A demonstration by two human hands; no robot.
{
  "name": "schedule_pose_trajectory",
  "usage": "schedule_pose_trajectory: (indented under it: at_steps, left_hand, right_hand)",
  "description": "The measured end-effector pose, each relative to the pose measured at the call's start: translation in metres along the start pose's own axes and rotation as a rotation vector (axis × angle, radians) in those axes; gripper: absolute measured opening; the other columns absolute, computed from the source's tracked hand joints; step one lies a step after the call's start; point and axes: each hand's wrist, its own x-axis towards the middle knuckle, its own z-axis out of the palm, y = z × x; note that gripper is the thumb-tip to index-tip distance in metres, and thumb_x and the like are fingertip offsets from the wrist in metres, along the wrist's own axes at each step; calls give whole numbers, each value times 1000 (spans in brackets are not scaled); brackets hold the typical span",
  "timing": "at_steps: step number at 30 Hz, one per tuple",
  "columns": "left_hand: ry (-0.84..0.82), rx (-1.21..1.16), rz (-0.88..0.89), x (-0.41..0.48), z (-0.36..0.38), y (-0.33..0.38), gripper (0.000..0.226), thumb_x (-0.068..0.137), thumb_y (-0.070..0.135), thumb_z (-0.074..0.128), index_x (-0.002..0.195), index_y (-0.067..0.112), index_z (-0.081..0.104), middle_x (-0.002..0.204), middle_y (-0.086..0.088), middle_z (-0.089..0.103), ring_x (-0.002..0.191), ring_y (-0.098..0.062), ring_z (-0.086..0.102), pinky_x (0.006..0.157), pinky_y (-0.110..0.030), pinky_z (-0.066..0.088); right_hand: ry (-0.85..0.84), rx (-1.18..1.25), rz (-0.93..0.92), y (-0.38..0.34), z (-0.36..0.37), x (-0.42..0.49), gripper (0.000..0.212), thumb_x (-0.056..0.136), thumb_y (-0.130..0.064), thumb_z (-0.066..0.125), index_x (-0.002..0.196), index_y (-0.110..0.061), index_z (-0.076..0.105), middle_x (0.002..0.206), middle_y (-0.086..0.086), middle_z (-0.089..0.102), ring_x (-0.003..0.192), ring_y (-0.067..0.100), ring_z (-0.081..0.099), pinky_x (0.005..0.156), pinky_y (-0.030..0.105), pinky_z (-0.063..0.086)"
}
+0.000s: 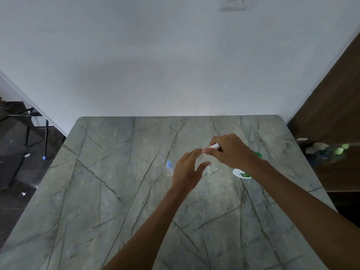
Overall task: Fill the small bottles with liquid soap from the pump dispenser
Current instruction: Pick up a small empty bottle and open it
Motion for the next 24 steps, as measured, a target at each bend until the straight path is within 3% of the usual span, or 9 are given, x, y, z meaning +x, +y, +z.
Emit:
schedule_pose_trajectory:
  at_steps: [2, 5, 7, 10, 14, 16, 19, 21, 24]
  left_hand:
    - [-2, -1, 3, 1, 0, 0, 38, 90, 33, 66, 123, 16, 62, 120, -1, 67, 108, -15, 60, 93, -25, 46]
    - [-20, -4, -27, 0, 0, -2, 46, 90, 34, 66, 129, 11, 58, 126, -5, 64, 114, -19, 58, 96, -25, 40]
    - [-16, 3, -19, -1, 1, -6, 47, 89, 33, 68, 129, 9, 58, 125, -7, 65, 113, -21, 59, 94, -26, 42]
    - [14, 17, 4, 0, -1, -11, 46, 88, 32, 70, 127, 10, 59, 121, -6, 67, 110, -19, 62, 93, -33, 50]
    - [8, 9, 0, 1, -1, -11, 45, 89, 33, 69, 127, 11, 59, 123, -5, 66, 113, -19, 59, 95, -32, 47]
    - [2, 4, 2, 1, -1, -10, 45, 89, 33, 68, 128, 12, 59, 124, -5, 65, 114, -19, 59, 96, -32, 47]
    - [1, 5, -1, 2, 1, -11, 46, 87, 30, 70, 127, 10, 59, 123, -6, 66, 112, -20, 60, 93, -26, 43]
    - [-6, 19, 11, 0, 3, -13, 46, 86, 30, 72, 126, 10, 60, 122, -5, 66, 110, -20, 61, 91, -25, 43]
    - [-12, 22, 27, -2, 7, -19, 46, 86, 32, 71, 126, 11, 60, 122, -4, 66, 110, -18, 61, 93, -31, 50]
  right_hand:
    - [26, 28, -21, -2, 3, -1, 34, 86, -44, 66, 88, -11, 71, 75, 2, 71, 65, 12, 64, 65, 30, 56]
    - [-4, 103, -61, 0, 2, -2, 18, 81, -23, 78, 94, -14, 71, 87, 3, 73, 73, 8, 64, 67, 19, 53]
    - [-32, 160, -65, -1, 2, -4, 30, 74, -14, 83, 101, -16, 70, 95, 2, 72, 81, 10, 66, 71, 21, 56]
    - [-9, 205, -20, -3, -1, -6, 56, 69, -34, 86, 117, -18, 63, 104, -9, 62, 88, 8, 63, 73, 17, 56]
    - [64, 39, 38, -2, -2, -3, 47, 80, -55, 65, 101, -13, 69, 81, -1, 70, 67, 11, 64, 63, 19, 50]
    - [28, 43, 32, -3, -1, -3, 41, 83, -51, 65, 95, -11, 70, 78, 2, 71, 66, 12, 64, 62, 25, 53]
    - [-12, 121, -18, -1, -1, -4, 20, 81, -25, 77, 97, -14, 70, 88, 2, 73, 75, 12, 67, 69, 25, 57]
    - [-63, 168, -19, 2, -2, -4, 33, 75, -16, 82, 105, -18, 67, 98, -2, 71, 86, 14, 68, 71, 16, 53]
    - [-85, 198, 54, 3, 0, -6, 64, 68, -37, 86, 125, -23, 58, 109, -12, 60, 91, 9, 63, 73, 12, 51]
